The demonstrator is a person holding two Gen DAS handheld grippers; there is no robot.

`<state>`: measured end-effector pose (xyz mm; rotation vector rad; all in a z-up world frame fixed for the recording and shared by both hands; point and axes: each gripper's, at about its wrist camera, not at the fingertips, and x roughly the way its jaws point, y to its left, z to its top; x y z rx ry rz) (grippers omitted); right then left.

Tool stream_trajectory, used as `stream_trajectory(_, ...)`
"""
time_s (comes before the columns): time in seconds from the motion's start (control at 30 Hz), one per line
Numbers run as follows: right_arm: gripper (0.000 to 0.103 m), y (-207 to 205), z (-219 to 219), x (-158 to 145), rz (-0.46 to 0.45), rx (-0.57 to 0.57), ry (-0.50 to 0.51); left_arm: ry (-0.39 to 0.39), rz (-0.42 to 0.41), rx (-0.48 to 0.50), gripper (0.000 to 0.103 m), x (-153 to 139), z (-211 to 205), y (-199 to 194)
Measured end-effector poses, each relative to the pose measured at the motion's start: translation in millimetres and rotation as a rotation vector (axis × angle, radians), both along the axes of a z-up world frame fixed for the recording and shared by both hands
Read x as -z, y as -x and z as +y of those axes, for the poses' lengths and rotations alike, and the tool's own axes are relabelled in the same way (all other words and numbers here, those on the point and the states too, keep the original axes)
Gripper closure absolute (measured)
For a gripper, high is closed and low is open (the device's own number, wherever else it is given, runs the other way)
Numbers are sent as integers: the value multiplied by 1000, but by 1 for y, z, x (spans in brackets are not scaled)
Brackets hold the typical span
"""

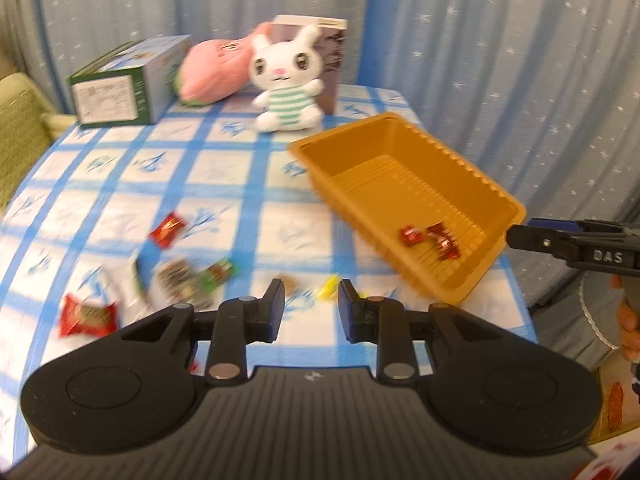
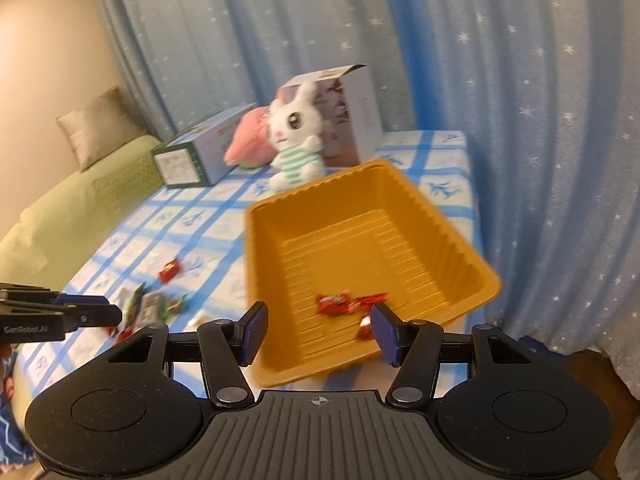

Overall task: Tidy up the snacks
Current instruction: 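Move both grippers back toward the scattered snacks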

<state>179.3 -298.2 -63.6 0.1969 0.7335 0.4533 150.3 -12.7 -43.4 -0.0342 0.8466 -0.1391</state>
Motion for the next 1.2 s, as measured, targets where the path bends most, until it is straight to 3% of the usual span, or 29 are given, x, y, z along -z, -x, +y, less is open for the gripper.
stream_trajectory(0.47,46,25,76,17,18,-145,3,-38,23,-216,76,13,78,51)
stream_trajectory(0.63,46,22,106,31,24,-160,47,-54,33,-261,75,21,102,58)
stream_trajectory(0.83,47,15,137,52,10,-155,120,-45,55,-273,73,31,120,57)
stream_trajectory(1.2,63,-8,175,77,-2,-96,243,-36,76,-245,73,42,141,35)
